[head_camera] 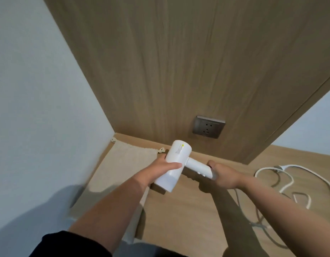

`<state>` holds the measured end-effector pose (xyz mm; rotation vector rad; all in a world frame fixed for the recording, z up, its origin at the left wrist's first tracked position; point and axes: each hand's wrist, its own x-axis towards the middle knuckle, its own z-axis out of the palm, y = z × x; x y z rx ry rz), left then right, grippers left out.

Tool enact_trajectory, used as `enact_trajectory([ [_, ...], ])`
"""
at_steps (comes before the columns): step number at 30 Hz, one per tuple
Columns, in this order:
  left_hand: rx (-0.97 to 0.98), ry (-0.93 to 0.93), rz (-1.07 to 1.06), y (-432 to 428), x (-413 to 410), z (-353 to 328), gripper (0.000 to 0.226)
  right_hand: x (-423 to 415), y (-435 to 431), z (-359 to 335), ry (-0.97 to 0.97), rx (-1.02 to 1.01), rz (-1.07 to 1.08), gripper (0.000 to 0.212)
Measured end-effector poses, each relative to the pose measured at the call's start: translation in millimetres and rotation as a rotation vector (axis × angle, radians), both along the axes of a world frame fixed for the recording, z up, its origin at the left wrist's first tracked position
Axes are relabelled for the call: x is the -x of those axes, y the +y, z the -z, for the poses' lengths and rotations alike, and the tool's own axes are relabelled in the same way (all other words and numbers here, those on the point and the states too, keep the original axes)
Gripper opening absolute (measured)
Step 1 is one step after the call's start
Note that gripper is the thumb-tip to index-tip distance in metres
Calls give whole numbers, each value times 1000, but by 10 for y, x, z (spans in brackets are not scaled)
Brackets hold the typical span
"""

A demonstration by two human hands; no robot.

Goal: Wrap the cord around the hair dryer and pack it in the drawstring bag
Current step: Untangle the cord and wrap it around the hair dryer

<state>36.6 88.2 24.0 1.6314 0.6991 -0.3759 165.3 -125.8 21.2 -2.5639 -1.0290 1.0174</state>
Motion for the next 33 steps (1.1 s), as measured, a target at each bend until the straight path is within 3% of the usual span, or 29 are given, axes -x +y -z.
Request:
enact_trajectory([
  [7,70,10,29,-74,-95,-231,57,-14,-101,-400,236,-155,99,22],
  [15,19,-83,-6,-341,-222,-403,52,4,-216,-563,27,-199,196,46],
  [21,169,-204,-337,-614,-198,-586,54,157,-50,-765,-37,-438,386,44],
  [25,159,-243,-315,-540,-145,-637,51,227,-74,-805,9,-470,346,49],
  [29,172,-280,-311,-540,-80,-741,55,267,-169,-936,-37,-471,217,41],
  [33,196,-379,-474,-726,-43,-907,47,264,-341,-1152,-50,-536,176,41],
])
